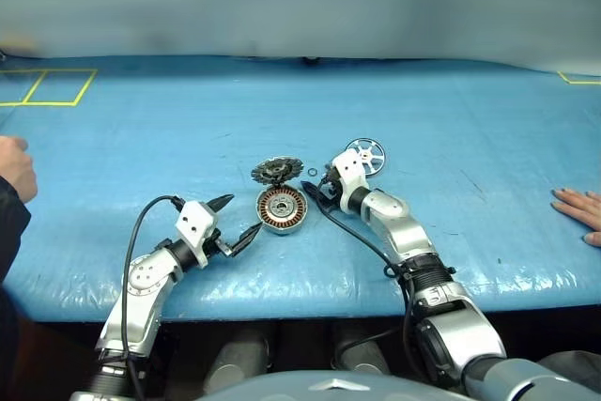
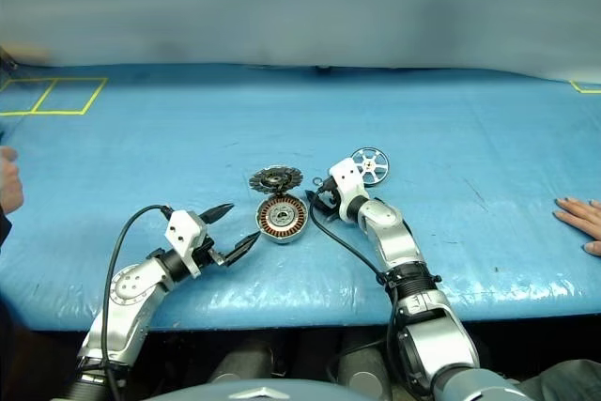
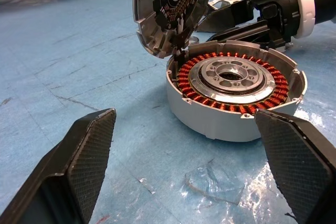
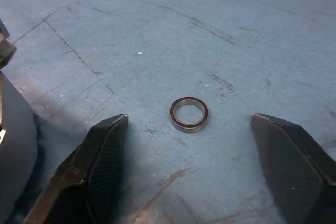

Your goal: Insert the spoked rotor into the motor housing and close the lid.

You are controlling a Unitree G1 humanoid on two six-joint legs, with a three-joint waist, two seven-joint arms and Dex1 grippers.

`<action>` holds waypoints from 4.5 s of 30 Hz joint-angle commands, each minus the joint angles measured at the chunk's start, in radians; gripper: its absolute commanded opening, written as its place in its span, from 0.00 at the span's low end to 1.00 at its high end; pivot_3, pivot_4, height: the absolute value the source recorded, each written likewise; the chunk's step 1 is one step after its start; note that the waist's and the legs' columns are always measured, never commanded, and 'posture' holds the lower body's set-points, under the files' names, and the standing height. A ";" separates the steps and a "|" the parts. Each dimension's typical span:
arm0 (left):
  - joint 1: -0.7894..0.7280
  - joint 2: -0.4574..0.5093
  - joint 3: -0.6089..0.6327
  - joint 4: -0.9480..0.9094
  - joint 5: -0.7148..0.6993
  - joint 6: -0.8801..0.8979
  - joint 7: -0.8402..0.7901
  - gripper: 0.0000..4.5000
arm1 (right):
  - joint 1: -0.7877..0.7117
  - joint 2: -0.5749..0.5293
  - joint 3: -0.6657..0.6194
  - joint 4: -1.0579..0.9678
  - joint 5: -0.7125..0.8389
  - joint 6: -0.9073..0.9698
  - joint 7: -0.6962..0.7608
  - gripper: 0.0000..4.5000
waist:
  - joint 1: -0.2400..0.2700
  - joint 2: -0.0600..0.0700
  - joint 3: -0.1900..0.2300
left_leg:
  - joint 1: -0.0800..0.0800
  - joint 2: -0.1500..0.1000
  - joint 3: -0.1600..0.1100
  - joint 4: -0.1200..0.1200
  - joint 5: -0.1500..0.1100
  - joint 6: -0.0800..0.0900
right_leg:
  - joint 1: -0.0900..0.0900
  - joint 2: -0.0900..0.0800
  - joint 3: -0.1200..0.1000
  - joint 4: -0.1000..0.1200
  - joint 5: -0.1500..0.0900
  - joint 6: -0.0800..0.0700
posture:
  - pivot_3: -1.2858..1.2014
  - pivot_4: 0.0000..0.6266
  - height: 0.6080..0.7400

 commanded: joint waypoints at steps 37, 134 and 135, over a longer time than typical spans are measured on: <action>0.009 -0.005 0.003 -0.061 -0.006 0.011 0.018 1.00 | -0.254 0.095 -0.012 0.418 -0.040 -0.250 0.014 0.62 | -0.011 0.001 0.000 | 0.000 0.000 0.000 -0.001 0.000 -0.001 | -0.001 0.001 0.001 0.000 0.000 -0.001 | 0.52 0.24 1.00; 0.052 0.014 0.009 -0.017 0.005 -0.087 -0.045 1.00 | 0.239 0.010 0.193 -0.475 0.061 0.092 0.148 0.44 | 0.003 0.003 0.000 | 0.000 0.014 0.001 -0.001 -0.001 -0.009 | -0.002 0.012 0.001 -0.001 -0.002 -0.005 | 0.52 0.24 1.00; 0.052 0.014 0.008 -0.018 0.005 -0.086 -0.044 1.00 | 0.239 0.014 0.191 -0.475 0.061 0.087 0.145 0.50 | 0.003 0.003 0.000 | 0.000 0.014 0.001 -0.001 -0.001 -0.009 | -0.002 0.012 0.001 -0.001 -0.002 -0.005 | 0.52 0.24 1.00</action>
